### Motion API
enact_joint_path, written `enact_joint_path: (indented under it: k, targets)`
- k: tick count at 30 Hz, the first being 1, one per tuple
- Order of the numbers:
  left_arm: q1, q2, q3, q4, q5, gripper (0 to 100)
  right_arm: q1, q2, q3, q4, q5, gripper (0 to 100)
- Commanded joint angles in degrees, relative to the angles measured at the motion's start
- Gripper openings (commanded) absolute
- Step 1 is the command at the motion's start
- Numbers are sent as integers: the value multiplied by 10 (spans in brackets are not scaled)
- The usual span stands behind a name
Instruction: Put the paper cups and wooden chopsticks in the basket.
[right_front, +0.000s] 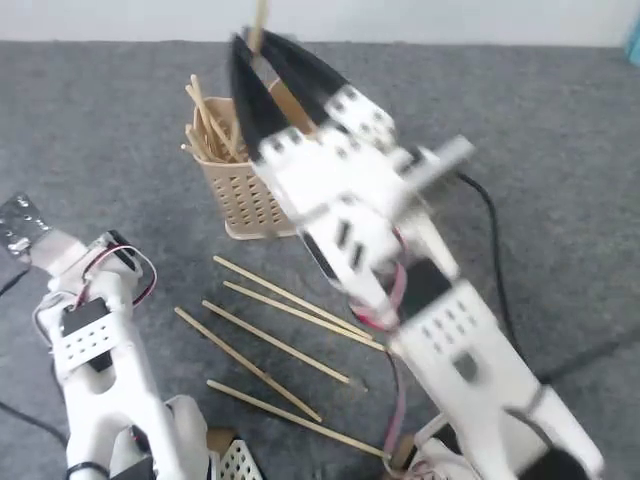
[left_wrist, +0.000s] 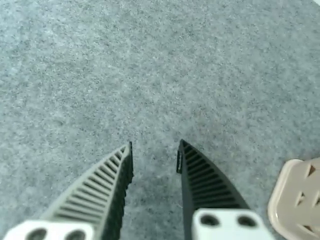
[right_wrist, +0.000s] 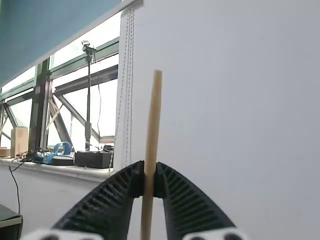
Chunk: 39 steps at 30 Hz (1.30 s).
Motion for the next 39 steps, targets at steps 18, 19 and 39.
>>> enact_joint_path:
  k: [18,19,39]
  targets:
    - [4,-14,-14,-18,4,137,68,315,-242,68,5,35]
    - [4,-14,-14,-18,4,137,67,308,-249,92,4,62]
    - [2,-14,-13,-18,4,137,52,-15,-319,685,-35,184]
